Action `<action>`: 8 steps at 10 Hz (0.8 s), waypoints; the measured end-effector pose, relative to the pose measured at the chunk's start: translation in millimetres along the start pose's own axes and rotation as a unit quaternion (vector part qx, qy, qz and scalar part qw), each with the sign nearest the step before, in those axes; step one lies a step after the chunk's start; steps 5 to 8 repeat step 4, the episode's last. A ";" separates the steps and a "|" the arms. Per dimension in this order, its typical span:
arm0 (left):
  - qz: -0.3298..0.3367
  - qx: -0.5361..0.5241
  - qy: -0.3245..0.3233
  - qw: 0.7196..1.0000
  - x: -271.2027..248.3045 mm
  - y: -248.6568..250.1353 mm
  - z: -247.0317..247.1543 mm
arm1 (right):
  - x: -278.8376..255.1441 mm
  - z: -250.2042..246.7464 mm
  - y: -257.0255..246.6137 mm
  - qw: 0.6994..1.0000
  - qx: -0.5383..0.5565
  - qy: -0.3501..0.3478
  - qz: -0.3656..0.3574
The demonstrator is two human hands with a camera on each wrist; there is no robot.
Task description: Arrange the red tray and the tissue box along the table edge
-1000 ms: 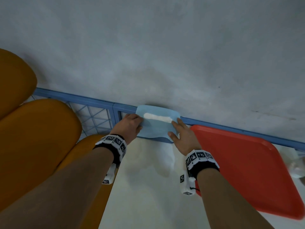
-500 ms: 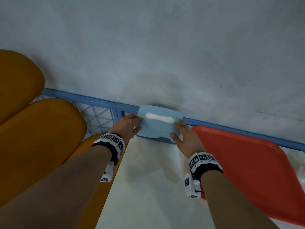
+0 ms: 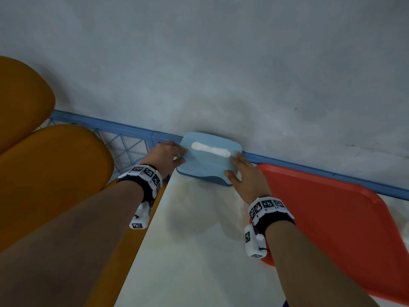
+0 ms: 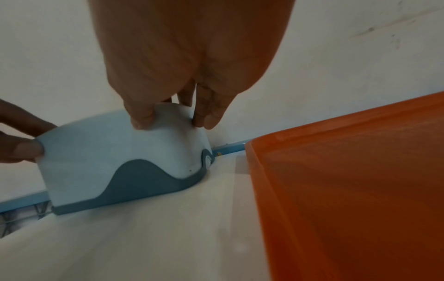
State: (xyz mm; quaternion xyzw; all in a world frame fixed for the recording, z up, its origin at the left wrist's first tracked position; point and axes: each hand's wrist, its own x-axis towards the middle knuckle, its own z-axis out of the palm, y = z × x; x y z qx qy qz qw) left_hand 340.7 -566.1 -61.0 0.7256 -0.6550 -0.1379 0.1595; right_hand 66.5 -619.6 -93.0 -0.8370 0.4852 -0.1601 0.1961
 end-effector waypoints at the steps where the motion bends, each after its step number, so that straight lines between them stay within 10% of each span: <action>1: -0.004 -0.008 0.010 1.000 -4.3 1.1 1.5 | -1.3 0.2 -1.0 1.000 0.002 0.002 0.002; 8: -0.005 0.014 -0.002 1.000 -10.4 1.7 2.5 | -3.8 -7.9 -12.4 1.000 0.008 -0.016 0.016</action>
